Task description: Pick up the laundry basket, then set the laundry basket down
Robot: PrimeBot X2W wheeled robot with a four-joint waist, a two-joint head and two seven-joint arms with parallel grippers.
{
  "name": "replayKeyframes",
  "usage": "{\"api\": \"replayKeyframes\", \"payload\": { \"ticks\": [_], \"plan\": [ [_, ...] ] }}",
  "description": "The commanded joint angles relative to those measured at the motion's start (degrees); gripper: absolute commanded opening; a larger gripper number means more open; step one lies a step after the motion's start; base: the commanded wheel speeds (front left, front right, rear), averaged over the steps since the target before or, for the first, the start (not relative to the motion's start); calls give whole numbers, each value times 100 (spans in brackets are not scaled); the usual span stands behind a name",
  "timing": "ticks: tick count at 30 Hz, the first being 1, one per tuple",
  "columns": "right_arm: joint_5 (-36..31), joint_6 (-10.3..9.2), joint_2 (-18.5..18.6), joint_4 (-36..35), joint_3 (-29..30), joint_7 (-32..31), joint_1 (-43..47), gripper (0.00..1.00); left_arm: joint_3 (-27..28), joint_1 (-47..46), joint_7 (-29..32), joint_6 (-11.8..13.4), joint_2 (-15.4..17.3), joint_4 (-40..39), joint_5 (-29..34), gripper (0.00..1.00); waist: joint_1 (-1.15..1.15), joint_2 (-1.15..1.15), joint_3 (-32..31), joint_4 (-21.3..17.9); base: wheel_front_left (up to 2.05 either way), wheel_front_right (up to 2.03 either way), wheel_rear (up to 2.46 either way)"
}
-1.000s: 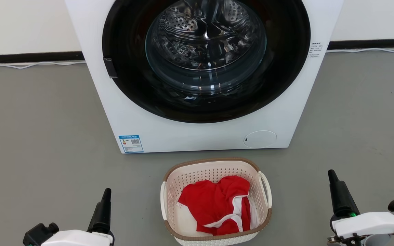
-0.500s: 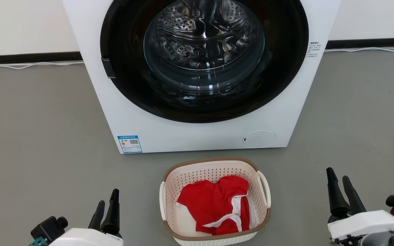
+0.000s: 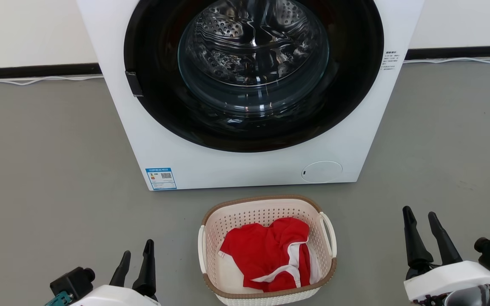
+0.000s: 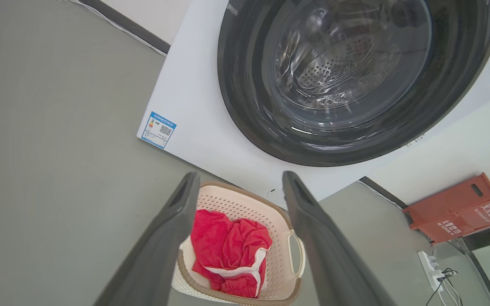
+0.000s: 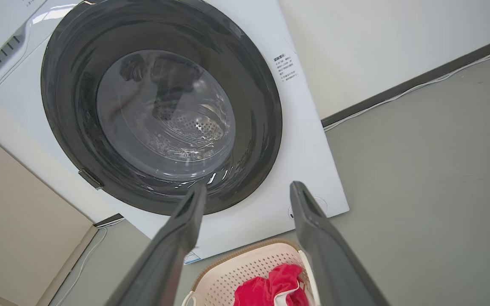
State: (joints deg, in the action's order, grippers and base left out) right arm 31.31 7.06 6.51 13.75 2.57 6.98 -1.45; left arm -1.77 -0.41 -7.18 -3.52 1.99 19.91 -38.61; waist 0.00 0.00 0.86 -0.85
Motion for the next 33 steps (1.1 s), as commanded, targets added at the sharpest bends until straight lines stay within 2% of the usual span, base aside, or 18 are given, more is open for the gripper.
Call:
{"api": "replayKeyframes", "payload": {
  "ticks": [1, 33],
  "plan": [
    [-207, 28, 106, -188, -104, 107, -241, 100, 86, -231, -88, 66, 53, -119, 178, 100, 0, 0, 1, 0, 0, 0, 0],
    [-2534, 40, 290, -134, -169, 645, -255, 100, -67, -258, -626, 221, 80, 45, 2389, 100, 0, 0, 74, -88, 0, 0, 0]
  ]
}}
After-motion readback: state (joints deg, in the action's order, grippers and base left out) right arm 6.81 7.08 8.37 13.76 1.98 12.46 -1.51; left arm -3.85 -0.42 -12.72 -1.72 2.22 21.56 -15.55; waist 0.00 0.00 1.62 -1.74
